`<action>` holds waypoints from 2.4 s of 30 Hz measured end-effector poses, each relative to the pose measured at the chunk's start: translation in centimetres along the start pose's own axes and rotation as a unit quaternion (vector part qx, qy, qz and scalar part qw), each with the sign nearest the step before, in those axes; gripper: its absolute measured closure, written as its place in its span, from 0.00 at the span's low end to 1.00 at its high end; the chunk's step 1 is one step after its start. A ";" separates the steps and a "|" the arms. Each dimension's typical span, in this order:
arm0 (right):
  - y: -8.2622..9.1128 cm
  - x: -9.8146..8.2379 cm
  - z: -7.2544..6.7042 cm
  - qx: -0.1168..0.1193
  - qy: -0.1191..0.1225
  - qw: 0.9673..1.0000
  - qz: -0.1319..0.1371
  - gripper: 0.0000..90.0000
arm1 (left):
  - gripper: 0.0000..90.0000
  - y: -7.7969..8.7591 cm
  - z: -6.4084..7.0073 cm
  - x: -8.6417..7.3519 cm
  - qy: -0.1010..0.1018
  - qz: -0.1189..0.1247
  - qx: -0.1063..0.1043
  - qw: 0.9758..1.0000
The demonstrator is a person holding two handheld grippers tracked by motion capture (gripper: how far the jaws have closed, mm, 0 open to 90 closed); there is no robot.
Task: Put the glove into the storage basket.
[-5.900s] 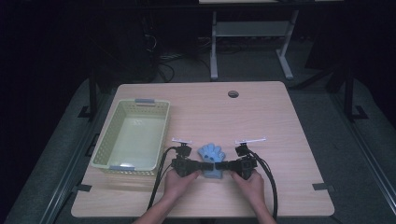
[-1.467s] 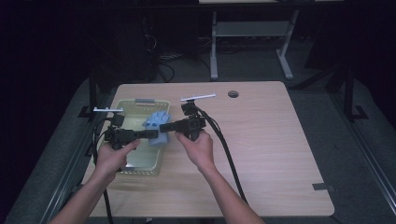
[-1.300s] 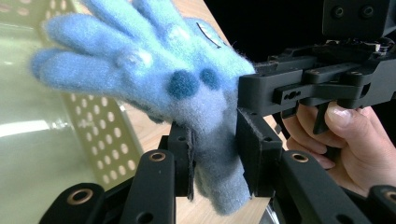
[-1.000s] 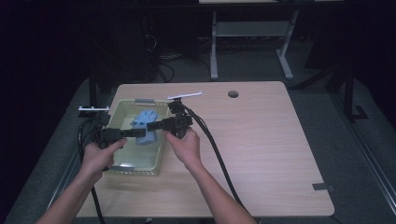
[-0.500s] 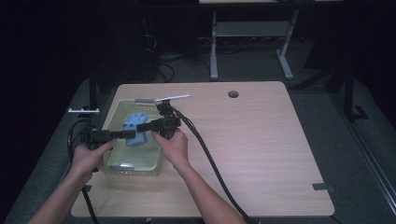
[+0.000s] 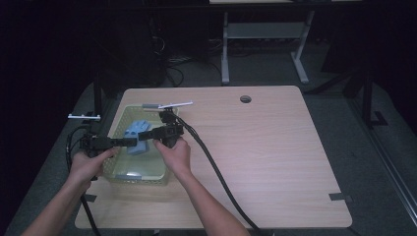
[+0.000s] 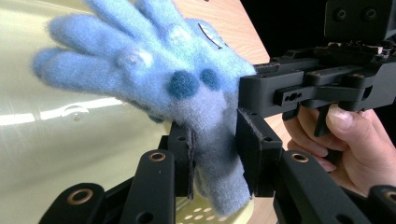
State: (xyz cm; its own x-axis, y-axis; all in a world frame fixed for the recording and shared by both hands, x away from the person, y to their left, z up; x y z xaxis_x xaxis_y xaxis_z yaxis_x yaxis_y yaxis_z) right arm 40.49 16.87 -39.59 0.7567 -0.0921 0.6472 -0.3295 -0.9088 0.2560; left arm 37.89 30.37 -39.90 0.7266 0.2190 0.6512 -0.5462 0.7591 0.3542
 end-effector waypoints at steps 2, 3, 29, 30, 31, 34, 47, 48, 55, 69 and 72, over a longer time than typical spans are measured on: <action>-0.3 -0.2 0.3 -0.004 0.001 1.000 -0.004 0.88 | 0.75 -0.1 -0.3 -0.1 0.003 -0.003 0.004 1.000; -0.3 -0.2 0.3 -0.004 0.001 1.000 -0.004 0.88 | 0.75 -0.1 -0.5 -0.1 0.003 -0.004 0.005 1.000; -2.2 -1.7 2.5 -0.017 -0.021 1.000 -0.015 0.88 | 0.75 -1.0 -2.7 -1.1 0.013 -0.031 0.038 0.999; -2.2 -1.8 2.7 -0.017 -0.022 1.000 -0.014 0.88 | 0.75 -1.1 -2.8 -1.2 0.015 -0.032 0.038 0.999; -2.2 -1.9 2.8 -0.018 -0.025 0.999 -0.013 0.88 | 0.75 -1.1 -2.9 -1.3 0.015 -0.033 0.040 0.999; -2.3 -2.2 3.2 -0.021 -0.026 0.999 -0.016 0.88 | 0.74 -1.4 -3.2 -1.6 0.022 -0.038 0.042 0.998; -3.1 -3.3 4.0 -0.033 -0.035 0.998 -0.028 0.88 | 0.75 -1.7 -4.2 -2.4 0.024 -0.056 0.063 0.996; -3.2 -3.4 4.1 -0.033 -0.035 0.998 -0.028 0.88 | 0.75 -1.7 -4.2 -2.4 0.021 -0.056 0.062 0.996; -3.2 -3.5 4.2 -0.040 -0.035 0.998 -0.029 0.87 | 0.75 -1.8 -4.3 -2.5 0.022 -0.061 0.068 0.996; -3.3 -3.8 4.6 -0.054 -0.036 0.997 -0.033 0.84 | 0.75 -2.2 -4.6 -2.9 0.012 -0.073 0.077 0.994; -3.3 -3.8 4.6 -0.057 -0.034 0.997 -0.033 0.84 | 0.74 -2.3 -4.6 -2.9 0.012 -0.074 0.078 0.994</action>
State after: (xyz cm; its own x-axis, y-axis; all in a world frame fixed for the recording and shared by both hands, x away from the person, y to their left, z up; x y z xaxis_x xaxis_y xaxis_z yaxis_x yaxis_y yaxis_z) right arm 41.30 18.29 -46.22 0.8141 -0.0648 0.5770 -0.3367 -0.8623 0.3782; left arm 38.97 30.85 -45.71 0.8129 0.1272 0.5684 -0.4887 0.6799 0.5467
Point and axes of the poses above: each handheld gripper's, and its own axes: y roughly backward along the jaws, x roughly out of its top, z roughly to its right, the point moved 7 cm from there along -y, roughly forward along the jaws, and after that the axes turned 14 degrees about z, right-handed, at the moved point
